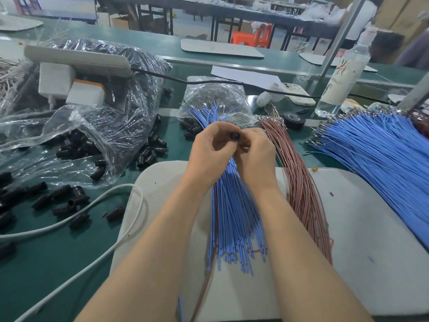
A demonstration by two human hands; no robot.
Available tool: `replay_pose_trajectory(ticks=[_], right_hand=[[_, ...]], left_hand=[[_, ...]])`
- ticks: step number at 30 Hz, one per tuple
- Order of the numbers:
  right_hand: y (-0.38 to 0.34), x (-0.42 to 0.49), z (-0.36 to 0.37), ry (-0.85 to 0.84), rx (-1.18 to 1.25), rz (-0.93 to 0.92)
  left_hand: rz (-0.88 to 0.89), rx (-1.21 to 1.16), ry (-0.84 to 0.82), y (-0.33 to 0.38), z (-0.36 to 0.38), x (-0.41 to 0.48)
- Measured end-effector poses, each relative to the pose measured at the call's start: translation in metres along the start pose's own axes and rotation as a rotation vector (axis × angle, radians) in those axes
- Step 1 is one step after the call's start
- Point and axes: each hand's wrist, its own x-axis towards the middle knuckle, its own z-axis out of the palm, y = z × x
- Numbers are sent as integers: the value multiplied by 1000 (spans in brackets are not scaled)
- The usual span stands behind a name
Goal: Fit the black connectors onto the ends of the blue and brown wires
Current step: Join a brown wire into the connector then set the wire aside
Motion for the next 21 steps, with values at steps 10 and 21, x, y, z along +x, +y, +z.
replay_pose_trajectory(ticks=[10, 21], right_hand=[[6, 7, -10, -1, 279, 240], [8, 9, -19, -24, 488, 302]], left_hand=[[-32, 41, 146, -7, -8, 6], [-36, 93, 176, -13, -10, 8]])
